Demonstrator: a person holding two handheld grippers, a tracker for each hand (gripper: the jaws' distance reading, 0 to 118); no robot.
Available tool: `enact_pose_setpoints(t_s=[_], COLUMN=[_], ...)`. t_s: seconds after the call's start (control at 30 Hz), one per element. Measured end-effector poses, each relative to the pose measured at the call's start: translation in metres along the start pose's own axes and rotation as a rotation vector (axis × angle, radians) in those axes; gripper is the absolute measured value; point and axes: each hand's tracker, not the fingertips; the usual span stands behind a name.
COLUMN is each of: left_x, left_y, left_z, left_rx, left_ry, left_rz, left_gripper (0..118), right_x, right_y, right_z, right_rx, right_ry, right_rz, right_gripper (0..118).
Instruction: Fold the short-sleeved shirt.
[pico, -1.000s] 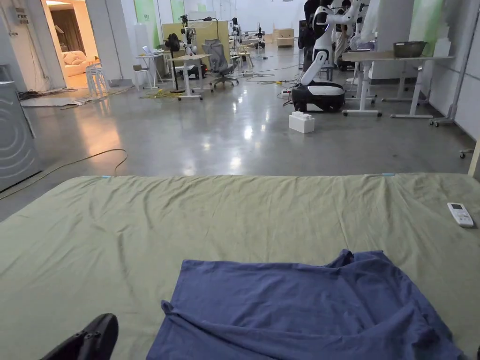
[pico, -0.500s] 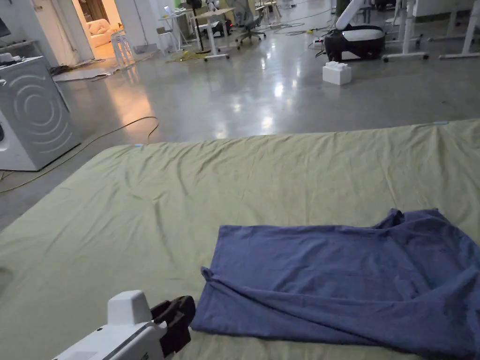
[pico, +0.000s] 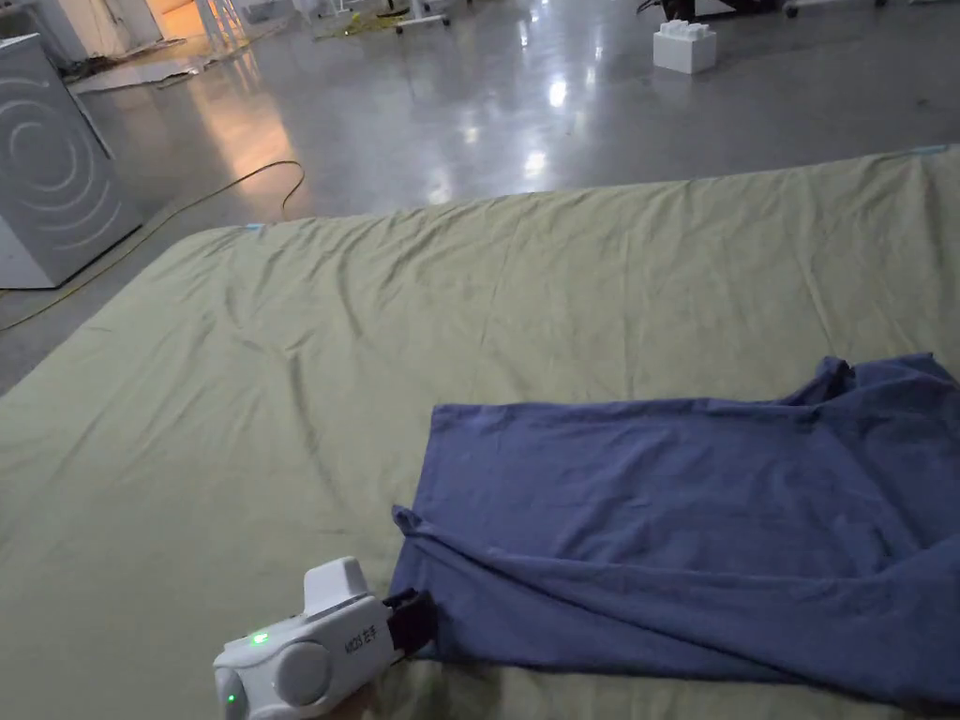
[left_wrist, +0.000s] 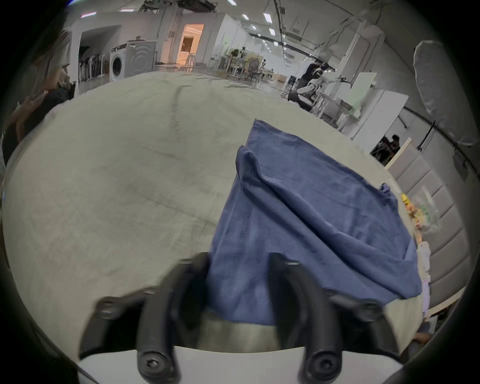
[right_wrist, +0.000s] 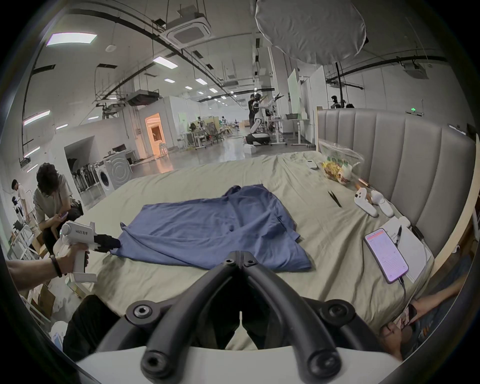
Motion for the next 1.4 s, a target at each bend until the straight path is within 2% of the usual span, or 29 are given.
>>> enact_pose_setpoints(t_s=[0.03, 0.07, 0.1, 0.23, 0.33, 0.37, 0.4, 0.43, 0.47, 0.5, 0.57, 0.63, 0.67, 0.7, 0.77, 0.8, 0.93, 1.03, 1.1, 1.2, 1.3, 1.4], left_x=[0.003, 0.004, 0.01, 0.025, 0.031, 0.031, 0.03, 0.029, 0.028, 0.032, 0.032, 0.034, 0.034, 0.035, 0.035, 0.036, 0.035, 0.024, 0.019, 0.0, -0.013, -0.036], left_y=[0.001, 0.002, 0.0, 0.0, 0.0, 0.002, 0.002, 0.004, 0.005, 0.003, 0.002, 0.001, 0.0, 0.0, 0.0, -0.001, 0.007, 0.015, 0.02, 0.027, 0.016, -0.016], left_z=[-0.002, -0.004, -0.007, -0.019, -0.021, -0.02, -0.019, -0.019, -0.019, -0.014, -0.013, -0.009, -0.008, -0.007, -0.007, -0.006, 0.005, 0.041, 0.063, 0.084, 0.114, 0.145], left_rx=[-0.01, -0.025, -0.039, -0.079, -0.09, -0.092, -0.094, -0.099, -0.104, -0.109, -0.113, -0.108, -0.108, -0.106, -0.102, -0.099, -0.097, 0.0, 0.038, 0.085, 0.102, 0.1], left_ry=[0.02, -0.037, -0.029, 0.054, 0.069, 0.068, 0.065, 0.06, 0.055, 0.05, 0.044, 0.039, 0.036, 0.035, 0.034, 0.034, 0.028, -0.023, -0.039, -0.063, -0.067, -0.093], left_rz=[-0.025, -0.007, 0.006, -0.14, -0.206, -0.2, -0.196, -0.189, -0.182, -0.181, -0.187, -0.197, -0.197, -0.194, -0.19, -0.19, -0.163, -0.091, -0.102, -0.046, -0.067, -0.074], left_gripper=[10, 10, 10, 9, 9, 9, 9, 9, 9, 9, 9, 9, 9, 9, 9, 9, 8, 8, 8, 8, 8, 8], right_x=[0.002, 0.004, 0.006, 0.023, 0.062, 0.073, 0.082, 0.09, 0.1, 0.105, 0.113, 0.117, 0.118, 0.117, 0.107, 0.105, 0.099, 0.086, 0.079, 0.071, 0.064, 0.059], right_y=[-0.001, -0.002, -0.002, -0.002, -0.022, -0.028, -0.032, -0.036, -0.041, -0.042, -0.046, -0.049, -0.052, -0.054, -0.054, -0.053, -0.041, -0.018, -0.007, 0.005, 0.009, -0.003], right_z=[-0.001, -0.001, -0.003, -0.022, -0.069, -0.09, -0.108, -0.127, -0.142, -0.153, -0.179, -0.201, -0.21, -0.218, -0.214, -0.211, -0.2, -0.176, -0.16, -0.135, -0.103, -0.065], right_rx=[-0.007, -0.01, -0.013, -0.028, -0.097, -0.148, -0.172, -0.206, -0.227, -0.203, -0.254, -0.296, -0.319, -0.338, -0.285, -0.27, -0.268, -0.177, -0.134, -0.097, -0.068, -0.051], right_ry=[-0.002, -0.001, -0.001, -0.027, -0.072, -0.093, -0.106, -0.094, -0.07, -0.075, -0.108, -0.155, -0.169, -0.171, -0.238, -0.212, -0.232, -0.255, -0.274, -0.265, -0.286, -0.287], right_rz=[0.001, 0.001, -0.004, -0.038, -0.128, -0.155, -0.171, -0.183, -0.207, -0.21, -0.234, -0.216, -0.223, -0.219, -0.137, -0.137, -0.153, -0.096, -0.048, -0.067, -0.059, -0.084], right_gripper=[0, 0, 0, 0, 3, 19, 59, 80, 83, 81, 81, 77, 68, 53, 28, 13, 8, 8, 8, 8, 8, 8])
